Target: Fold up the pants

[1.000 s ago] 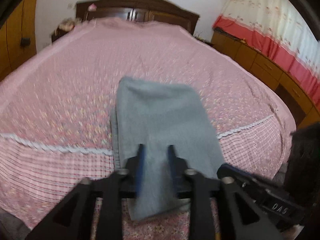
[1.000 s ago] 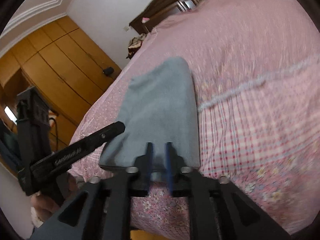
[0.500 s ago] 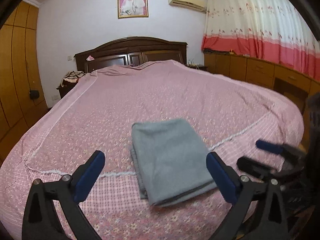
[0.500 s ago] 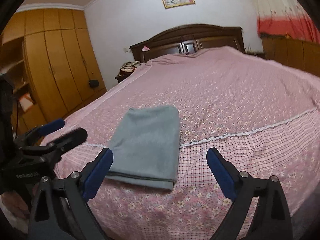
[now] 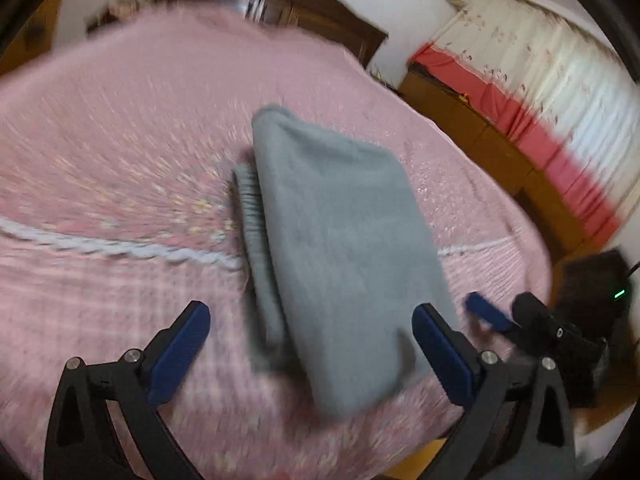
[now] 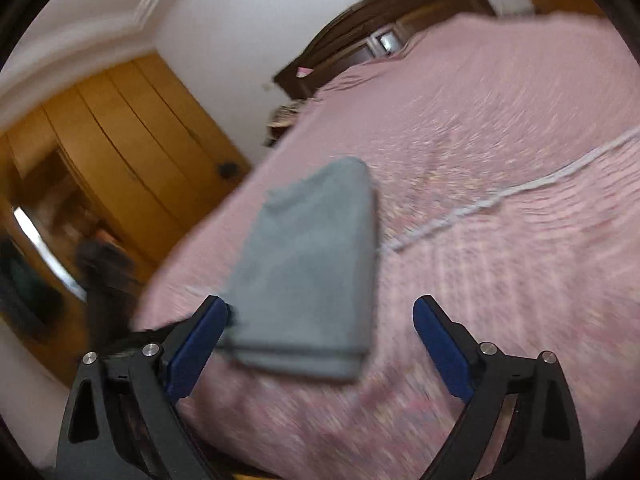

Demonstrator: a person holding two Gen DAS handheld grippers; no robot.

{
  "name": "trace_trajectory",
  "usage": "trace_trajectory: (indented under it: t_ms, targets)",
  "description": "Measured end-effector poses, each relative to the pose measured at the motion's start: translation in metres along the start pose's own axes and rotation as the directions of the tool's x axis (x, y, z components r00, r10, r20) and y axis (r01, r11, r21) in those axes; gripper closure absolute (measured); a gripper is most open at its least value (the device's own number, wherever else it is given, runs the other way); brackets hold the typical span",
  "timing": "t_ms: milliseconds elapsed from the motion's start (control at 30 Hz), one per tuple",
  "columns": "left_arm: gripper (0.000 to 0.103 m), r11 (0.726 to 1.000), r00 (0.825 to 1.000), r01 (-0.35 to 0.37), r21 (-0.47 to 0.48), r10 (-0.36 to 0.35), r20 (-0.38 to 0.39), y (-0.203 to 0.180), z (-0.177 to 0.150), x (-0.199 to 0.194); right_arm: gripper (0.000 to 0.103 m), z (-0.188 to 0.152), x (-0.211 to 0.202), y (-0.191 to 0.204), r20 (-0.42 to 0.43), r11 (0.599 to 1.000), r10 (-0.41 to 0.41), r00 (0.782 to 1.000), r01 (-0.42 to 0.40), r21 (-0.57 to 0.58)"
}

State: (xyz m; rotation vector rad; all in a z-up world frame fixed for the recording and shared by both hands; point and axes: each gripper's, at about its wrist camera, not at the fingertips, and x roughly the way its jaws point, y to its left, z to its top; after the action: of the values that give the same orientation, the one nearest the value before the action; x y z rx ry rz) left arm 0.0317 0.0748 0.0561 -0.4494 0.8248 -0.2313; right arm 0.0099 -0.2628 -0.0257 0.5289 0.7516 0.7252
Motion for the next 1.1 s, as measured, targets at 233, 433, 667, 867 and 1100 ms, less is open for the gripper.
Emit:
trace_trajectory:
  t_ms: [233,433,667,867,1100]
  targets:
    - [0.003,0.999,0.997,0.055,-0.003,-0.055,-0.058,0.004,0.034,0.031,0.022,0.025,0.055,-0.016,-0.109,0.999,0.035,0.993,-0.036,-0.007]
    - [0.039,0.997,0.999,-0.032,0.073,0.033,-0.014,-0.018,0.028,0.026,0.056,0.032,0.081,0.005,-0.112,0.987,-0.123,0.986,0.11,-0.12]
    - [0.057,0.993,0.997,-0.072,0.091,0.07,0.019,-0.031,0.018,0.022,0.074,0.027,0.074,0.004,-0.075,0.983,-0.157,0.985,0.148,-0.111]
    - [0.064,0.99,0.996,-0.086,0.112,0.083,0.034,-0.034,0.014,0.013,0.074,0.025,0.071,0.027,-0.042,0.952,-0.247,0.968,0.234,-0.197]
    - [0.065,0.976,0.988,-0.142,0.166,0.13,0.081,-0.053,0.001,-0.006,0.078,0.02,0.066,0.054,0.001,0.92,-0.291,0.957,0.28,-0.276]
